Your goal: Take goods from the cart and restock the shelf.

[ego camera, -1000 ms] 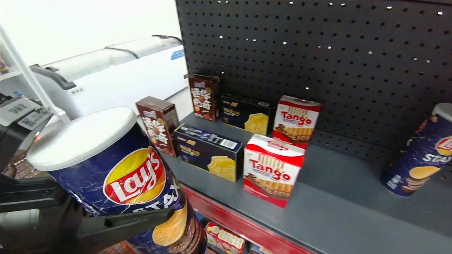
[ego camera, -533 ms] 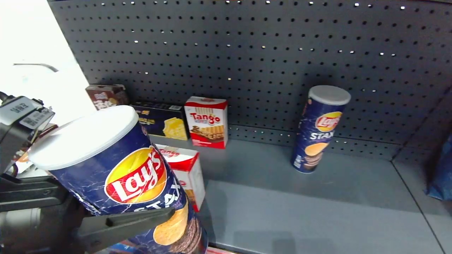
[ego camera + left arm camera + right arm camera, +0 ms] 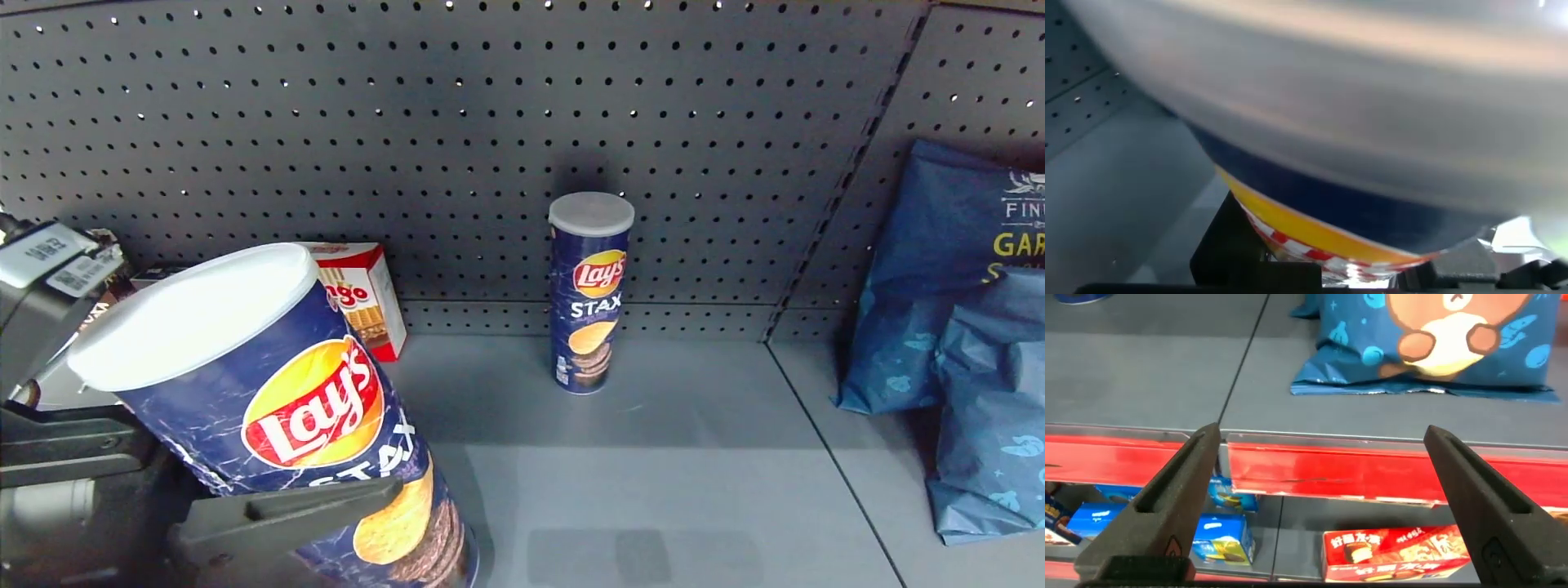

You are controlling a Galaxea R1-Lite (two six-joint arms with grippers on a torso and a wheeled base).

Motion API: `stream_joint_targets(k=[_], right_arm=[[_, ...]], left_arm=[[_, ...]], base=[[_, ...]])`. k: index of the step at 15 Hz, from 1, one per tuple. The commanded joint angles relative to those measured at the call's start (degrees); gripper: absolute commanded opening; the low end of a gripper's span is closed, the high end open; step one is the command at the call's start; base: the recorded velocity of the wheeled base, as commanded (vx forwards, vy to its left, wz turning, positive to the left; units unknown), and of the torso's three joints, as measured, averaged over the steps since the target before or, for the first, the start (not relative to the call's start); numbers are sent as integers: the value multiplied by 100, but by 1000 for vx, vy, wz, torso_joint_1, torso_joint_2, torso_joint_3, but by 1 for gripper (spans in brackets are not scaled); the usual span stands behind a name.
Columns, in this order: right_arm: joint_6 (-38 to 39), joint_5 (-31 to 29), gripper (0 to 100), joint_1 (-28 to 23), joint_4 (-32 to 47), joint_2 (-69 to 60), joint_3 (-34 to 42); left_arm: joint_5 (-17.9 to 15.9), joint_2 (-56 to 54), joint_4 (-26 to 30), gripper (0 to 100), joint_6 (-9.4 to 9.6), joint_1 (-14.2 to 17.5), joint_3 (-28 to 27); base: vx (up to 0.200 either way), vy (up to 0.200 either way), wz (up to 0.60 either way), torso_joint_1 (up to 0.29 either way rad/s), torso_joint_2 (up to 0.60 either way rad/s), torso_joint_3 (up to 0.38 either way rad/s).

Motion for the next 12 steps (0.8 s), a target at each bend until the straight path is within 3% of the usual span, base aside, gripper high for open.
stream_joint_targets(k=[1, 12], right_arm=[[-2, 2, 100, -1, -2, 7, 0], [-2, 2, 100, -1, -2, 7, 0]], left_arm=[[0, -3, -3, 0, -3, 8, 12], [0, -65, 5, 0, 6, -1, 205]], base=[[0, 0, 0, 0, 0, 0], [0, 0, 0, 0, 0, 0]])
